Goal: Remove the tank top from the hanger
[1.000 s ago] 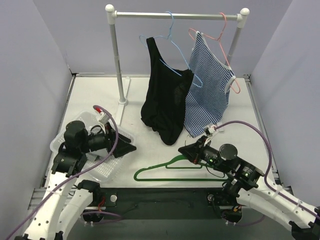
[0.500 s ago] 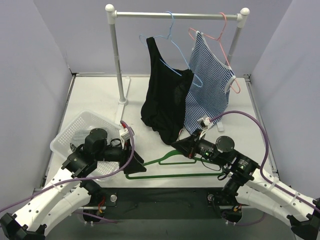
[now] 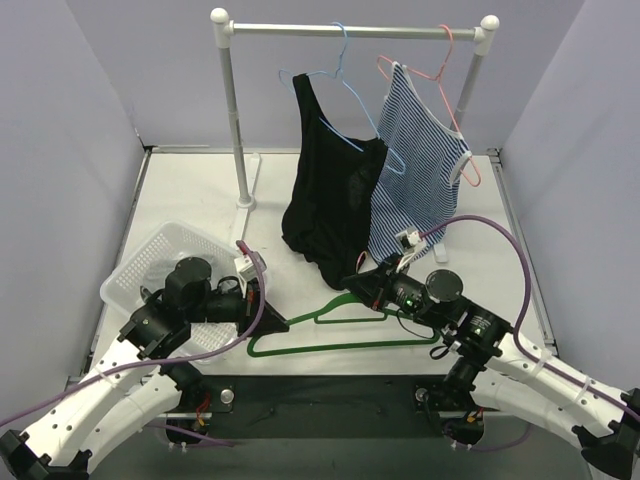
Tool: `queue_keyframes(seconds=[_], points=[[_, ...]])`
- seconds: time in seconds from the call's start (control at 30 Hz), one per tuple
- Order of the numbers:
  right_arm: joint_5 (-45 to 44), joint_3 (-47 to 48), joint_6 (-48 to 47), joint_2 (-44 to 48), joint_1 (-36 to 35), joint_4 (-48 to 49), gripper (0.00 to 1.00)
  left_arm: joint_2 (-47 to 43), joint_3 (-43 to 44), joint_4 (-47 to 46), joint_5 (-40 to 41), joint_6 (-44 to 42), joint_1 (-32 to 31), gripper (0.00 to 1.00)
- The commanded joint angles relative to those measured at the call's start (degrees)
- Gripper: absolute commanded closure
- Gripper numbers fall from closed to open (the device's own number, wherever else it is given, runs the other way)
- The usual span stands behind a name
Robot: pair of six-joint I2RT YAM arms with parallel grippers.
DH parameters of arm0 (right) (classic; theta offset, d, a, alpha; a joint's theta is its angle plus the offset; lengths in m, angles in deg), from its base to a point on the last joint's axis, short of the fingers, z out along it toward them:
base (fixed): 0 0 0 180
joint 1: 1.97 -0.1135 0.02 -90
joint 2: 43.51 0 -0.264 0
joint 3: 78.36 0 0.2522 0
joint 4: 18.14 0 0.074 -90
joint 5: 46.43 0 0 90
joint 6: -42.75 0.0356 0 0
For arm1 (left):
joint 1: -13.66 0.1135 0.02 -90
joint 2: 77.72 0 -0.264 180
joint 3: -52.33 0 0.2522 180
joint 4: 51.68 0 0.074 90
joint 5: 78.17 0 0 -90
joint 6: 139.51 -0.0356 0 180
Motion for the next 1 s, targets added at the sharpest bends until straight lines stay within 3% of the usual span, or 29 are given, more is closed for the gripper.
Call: queue_keyframes(seconds=[0.0, 0.3, 0.43, 0.57, 0.63, 0.73, 0.77, 0.83, 0.97], points=[[-11.5, 3.8, 1.9, -0.9, 0.0, 1.4, 1.00, -0.7, 5.1, 2.5, 5.7, -0.3, 0.3, 1.00], [-28.8, 9.8, -1.5, -4.0, -6.5, -8.0, 1.00, 1.7, 5.4, 3.1, 7.9, 0.8, 0.3, 1.00], [-28.8, 10.7, -2.0, -4.9, -7.2, -9.7, 1.00, 2.2, 4.7, 2.2, 7.7, 1.1, 0.3, 1.00], [-18.6, 12.3, -8.6, -1.9, -6.7, -9.3, 0.59, 0.8, 5.6, 5.0, 4.8, -2.6, 0.3, 1.00], [-13.1, 14.2, -9.8, -1.0, -5.9, -10.4, 0.52, -0.2, 5.1, 2.8, 1.6, -2.5, 0.3, 1.00], [-9.9, 15.9, -10.2, -0.1, -5.4, -15.6, 0.33, -0.7, 5.1, 1.9, -0.9, -2.8, 0.3, 1.00], [-7.3, 16.5, -10.3, 0.5, -5.2, -17.9, 0.22, -0.6, 5.2, 1.9, -1.2, -2.8, 0.3, 1.00], [-5.9, 16.7, -10.4, 1.4, -4.8, -19.6, 0.15, -0.4, 5.5, 1.9, -2.7, -3.1, 0.3, 1.00], [-2.0, 17.9, -14.3, 4.0, -3.1, -21.6, 0.12, -1.3, 5.5, 1.0, -8.0, -3.6, 0.3, 1.00]])
